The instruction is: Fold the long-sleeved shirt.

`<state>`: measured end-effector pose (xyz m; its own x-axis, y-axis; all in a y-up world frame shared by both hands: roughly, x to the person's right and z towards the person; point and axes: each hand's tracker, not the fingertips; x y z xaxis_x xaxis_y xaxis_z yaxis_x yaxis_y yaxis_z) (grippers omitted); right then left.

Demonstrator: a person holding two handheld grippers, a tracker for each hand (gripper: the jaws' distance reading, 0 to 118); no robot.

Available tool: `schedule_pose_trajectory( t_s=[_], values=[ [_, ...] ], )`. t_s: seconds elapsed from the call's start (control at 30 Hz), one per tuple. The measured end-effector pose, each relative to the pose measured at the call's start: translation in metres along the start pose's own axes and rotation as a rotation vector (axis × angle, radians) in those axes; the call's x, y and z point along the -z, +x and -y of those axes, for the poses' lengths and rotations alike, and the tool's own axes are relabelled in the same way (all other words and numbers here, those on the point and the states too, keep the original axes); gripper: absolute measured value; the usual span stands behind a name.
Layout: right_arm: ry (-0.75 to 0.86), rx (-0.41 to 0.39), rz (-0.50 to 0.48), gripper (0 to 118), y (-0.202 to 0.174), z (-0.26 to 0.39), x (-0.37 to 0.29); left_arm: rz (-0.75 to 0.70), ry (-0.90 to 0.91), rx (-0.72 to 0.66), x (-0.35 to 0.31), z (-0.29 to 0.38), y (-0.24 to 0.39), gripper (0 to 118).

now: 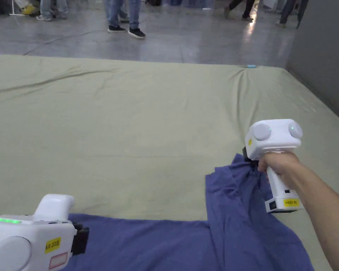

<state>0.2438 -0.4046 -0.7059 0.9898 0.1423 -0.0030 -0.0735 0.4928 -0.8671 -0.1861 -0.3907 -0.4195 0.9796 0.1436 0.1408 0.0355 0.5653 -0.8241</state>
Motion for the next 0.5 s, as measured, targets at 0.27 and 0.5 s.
schedule_pose_trajectory(
  t_s=[0.27,0.5],
  values=[
    [0.024,0.016,-0.109,0,0.011,0.032,-0.083,0.016,0.042,0.004,-0.051,0.018,0.018,0],
    [0.162,-0.099,-0.233,0,0.011,0.118,-0.18,0.009,0.081,0.054,-0.093,0.03,0.035,0]
  ],
)
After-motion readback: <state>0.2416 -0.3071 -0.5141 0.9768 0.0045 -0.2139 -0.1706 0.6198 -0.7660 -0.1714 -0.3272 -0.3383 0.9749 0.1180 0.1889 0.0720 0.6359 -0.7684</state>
